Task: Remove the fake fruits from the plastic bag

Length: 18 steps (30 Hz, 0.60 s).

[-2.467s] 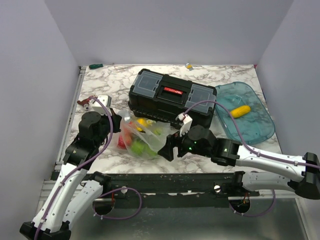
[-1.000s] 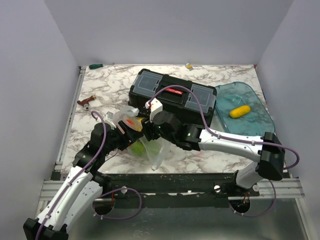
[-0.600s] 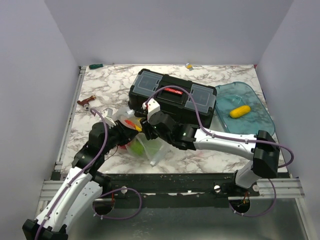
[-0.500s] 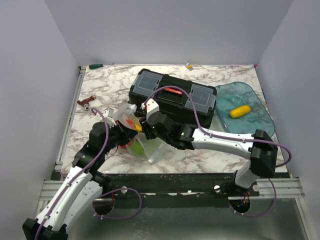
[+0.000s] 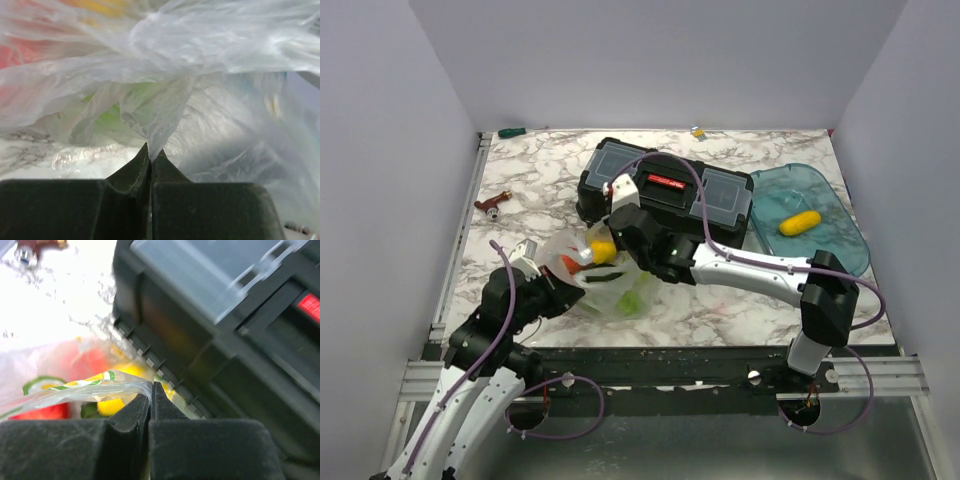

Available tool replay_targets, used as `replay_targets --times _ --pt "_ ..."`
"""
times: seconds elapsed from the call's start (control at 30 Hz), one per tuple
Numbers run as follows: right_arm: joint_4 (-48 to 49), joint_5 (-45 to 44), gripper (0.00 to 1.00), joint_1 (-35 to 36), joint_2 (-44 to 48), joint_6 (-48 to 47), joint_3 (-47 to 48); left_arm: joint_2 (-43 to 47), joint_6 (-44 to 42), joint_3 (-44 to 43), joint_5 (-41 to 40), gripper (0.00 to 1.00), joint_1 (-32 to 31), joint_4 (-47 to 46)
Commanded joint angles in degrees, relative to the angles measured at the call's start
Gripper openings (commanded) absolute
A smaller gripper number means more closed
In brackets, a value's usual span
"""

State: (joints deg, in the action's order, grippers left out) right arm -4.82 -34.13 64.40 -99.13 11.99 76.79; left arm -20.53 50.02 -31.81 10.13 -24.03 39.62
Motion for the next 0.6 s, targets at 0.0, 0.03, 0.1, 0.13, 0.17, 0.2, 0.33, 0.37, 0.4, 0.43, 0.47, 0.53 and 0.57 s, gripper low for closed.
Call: replay_targets --times 0.0,0.03,0.1,0.13,0.17,0.2,0.33,0.37,0.4,0.43,0.47,0.53,0.57 --pt "2.4 2.1 0.01 -4.6 0.9 -2.6 3.4 5.2 0.9 0.9 6.3 0.0 -0.2 8.5" --pt "2.4 3.2 0.01 -5.1 1.2 -3.4 3.5 6.3 0.4 1.2 7.3 0.0 -0.2 8.7" --pt "2.4 5.1 0.01 -5.7 1.1 -5.2 4.0 7.7 -0.6 1.3 9.3 0.0 -0.2 9.7" --pt "2.2 5.5 0.01 -5.9 1.0 -6.1 4.4 8.1 -1.1 1.2 9.9 0.0 -0.3 10.5" --pt "2.0 5.7 0.01 -6.1 0.7 -6.7 5.0 7.9 -1.4 0.9 10.2 0.0 -1.0 11.4" --pt "1.6 6.0 0.01 -6.4 0.2 -7.3 5.9 7.4 -1.6 0.6 10.2 0.0 -1.9 12.0" --pt "-3.1 7.7 0.02 -7.1 -2.5 -8.4 11.3 7.0 -1.7 0.8 12.2 0.0 -3.4 11.4" --pt "-4.8 8.8 0.07 -7.1 -2.9 -8.3 12.5 6.9 -1.8 0.9 12.9 0.0 -3.5 10.5" --pt "-6.3 9.6 0.13 -7.0 -2.9 -7.8 13.0 6.6 -2.1 0.6 13.3 0.05 -3.5 10.0" --pt "-8.2 10.6 0.18 -7.1 -2.7 -6.8 13.6 6.3 -2.7 -0.1 13.6 0.17 -3.6 9.6" --pt "-10.2 11.5 0.23 -7.1 -2.0 -5.7 13.9 6.0 -3.5 -0.8 13.6 0.3 -3.6 9.5" --pt "-14.6 12.9 0.31 -7.0 -0.2 -3.2 14.1 5.0 -5.9 -3.7 13.3 0.51 -3.8 9.7" --pt "-16.6 13.9 0.35 -7.0 1.1 -1.7 13.8 4.5 -7.6 -5.6 12.7 0.57 -4.0 10.0"
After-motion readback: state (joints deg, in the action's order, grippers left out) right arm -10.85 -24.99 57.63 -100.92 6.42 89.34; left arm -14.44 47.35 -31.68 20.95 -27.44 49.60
